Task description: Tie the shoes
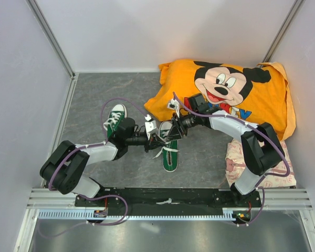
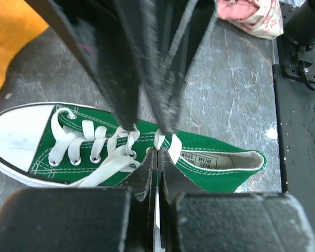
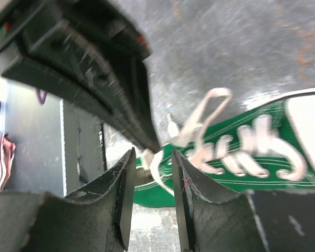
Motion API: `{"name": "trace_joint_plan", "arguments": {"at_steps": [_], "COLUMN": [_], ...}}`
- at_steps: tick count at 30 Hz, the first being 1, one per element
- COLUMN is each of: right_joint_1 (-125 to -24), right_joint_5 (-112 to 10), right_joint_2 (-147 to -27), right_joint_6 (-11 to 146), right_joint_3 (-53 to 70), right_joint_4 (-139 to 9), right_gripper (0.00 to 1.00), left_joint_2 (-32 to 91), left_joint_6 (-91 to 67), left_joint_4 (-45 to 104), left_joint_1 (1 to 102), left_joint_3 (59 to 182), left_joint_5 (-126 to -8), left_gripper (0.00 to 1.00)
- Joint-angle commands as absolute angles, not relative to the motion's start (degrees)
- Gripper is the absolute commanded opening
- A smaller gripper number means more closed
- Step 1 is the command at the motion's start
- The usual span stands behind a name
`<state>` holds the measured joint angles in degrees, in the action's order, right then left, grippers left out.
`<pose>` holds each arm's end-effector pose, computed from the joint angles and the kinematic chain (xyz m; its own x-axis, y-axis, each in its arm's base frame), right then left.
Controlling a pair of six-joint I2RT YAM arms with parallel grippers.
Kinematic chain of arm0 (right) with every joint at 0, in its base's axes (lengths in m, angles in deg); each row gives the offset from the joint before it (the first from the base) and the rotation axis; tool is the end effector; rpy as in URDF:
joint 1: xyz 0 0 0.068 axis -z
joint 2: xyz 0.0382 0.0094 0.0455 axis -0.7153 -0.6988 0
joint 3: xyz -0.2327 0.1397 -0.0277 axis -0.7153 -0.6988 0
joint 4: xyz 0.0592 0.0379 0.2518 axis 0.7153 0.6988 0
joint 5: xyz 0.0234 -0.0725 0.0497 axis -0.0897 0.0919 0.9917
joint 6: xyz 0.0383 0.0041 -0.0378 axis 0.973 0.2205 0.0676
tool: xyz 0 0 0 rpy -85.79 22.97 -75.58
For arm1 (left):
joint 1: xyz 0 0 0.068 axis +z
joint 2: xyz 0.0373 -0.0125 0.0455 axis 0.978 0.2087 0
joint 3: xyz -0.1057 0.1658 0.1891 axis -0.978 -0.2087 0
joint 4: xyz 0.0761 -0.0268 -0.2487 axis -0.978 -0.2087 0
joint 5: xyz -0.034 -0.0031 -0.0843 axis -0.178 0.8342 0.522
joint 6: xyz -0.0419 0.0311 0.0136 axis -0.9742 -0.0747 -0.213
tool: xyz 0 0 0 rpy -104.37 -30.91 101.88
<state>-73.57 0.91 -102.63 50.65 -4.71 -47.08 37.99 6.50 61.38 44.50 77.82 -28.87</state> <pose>0.2881 0.1871 0.2135 -0.5722 -0.4042 -0.7136 -0.8100 0.1426 0.5688 0.2153 -0.1733 0.1779 -0.1699 0.2136 -0.9620 0.9760 0.1713 -0.1344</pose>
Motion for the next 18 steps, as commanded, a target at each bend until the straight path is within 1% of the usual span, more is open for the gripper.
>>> {"name": "trace_joint_plan", "arguments": {"at_steps": [1, 5, 10, 18], "right_joint_1": [-72.8, -72.9, -73.8, -75.2], "right_joint_5": [-1.9, -4.6, -8.5, -10.7], "right_joint_2": [-104.4, -105.7, -106.8, -108.8], "right_joint_6": [53.8, 53.7, 50.9, 47.3], "right_joint_3": [-0.1, 0.9, 2.4, 4.5], "right_joint_4": [-47.3, -46.0, -42.4, -38.9], "right_gripper": [0.40, 0.39, 0.41, 0.42], "left_joint_2": [37.1, 37.6, 37.9, 38.6], "left_joint_6": [9.4, 10.2, 10.7, 10.9], "left_joint_4": [59.1, 58.0, 57.6, 57.3], "left_joint_1": [44.8, 44.8, 44.8, 44.8], "left_joint_3": [80.6, 81.3, 81.4, 81.9], "left_joint_5": [-29.1, -29.5, -29.8, -30.0], "left_gripper": [0.02, 0.02, 0.02, 0.02]}}
